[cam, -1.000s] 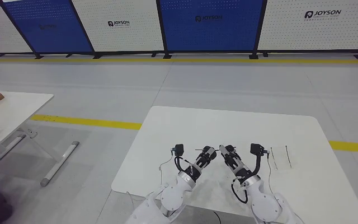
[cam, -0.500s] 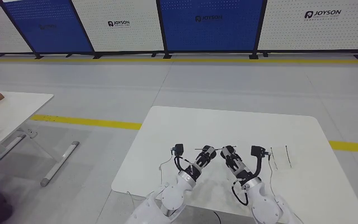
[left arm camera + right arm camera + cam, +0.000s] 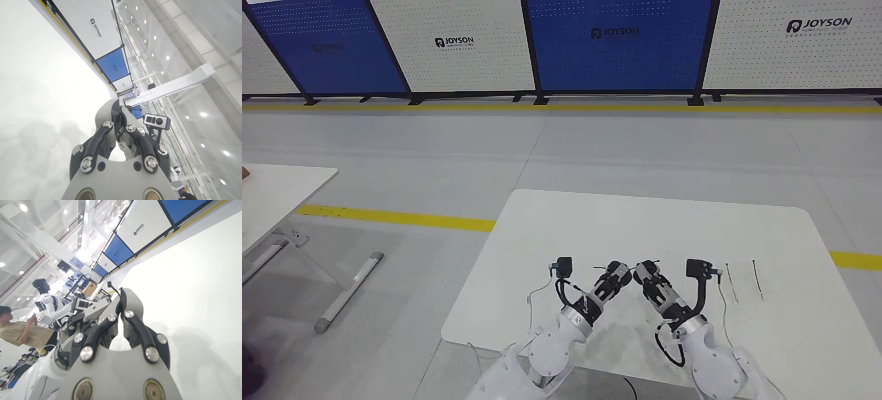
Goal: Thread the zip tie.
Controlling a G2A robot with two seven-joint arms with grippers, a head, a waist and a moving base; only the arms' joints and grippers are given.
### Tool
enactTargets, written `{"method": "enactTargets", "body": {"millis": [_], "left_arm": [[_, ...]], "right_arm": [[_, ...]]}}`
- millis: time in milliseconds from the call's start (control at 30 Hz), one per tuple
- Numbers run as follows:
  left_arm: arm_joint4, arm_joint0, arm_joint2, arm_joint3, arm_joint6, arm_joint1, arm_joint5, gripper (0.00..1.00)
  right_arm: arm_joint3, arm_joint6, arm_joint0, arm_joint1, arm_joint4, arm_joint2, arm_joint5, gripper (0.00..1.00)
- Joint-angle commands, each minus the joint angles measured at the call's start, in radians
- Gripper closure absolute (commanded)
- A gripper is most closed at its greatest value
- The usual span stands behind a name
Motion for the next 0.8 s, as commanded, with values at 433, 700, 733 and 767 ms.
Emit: {"method": "enactTargets", "body": {"millis": [433,700,733,767], "left_arm": [[0.076,0.002,-0.012,-0.001,-0.014,0.007,0.033,1.00],[0.076,0.007,-0.011,-0.006,-0.022,0.008,0.026,1.00],[0.076,0.007,-0.010,-0.006,-0.022,0.008,0.025,1.00],[0.076,0.008,-0.010,-0.005,-0.023,0.008,0.024,1.00]], "right_arm": [[-0.016,0.061,0.002,0.007,0.026,0.029,-0.012,1.00],[-0.019,0.086,-0.001,0.010,0.014,0.026,-0.020,1.00],[-0.018,0.088,-0.002,0.010,0.014,0.026,-0.021,1.00],[-0.018,0.091,-0.002,0.011,0.014,0.026,-0.021,1.00]]}}
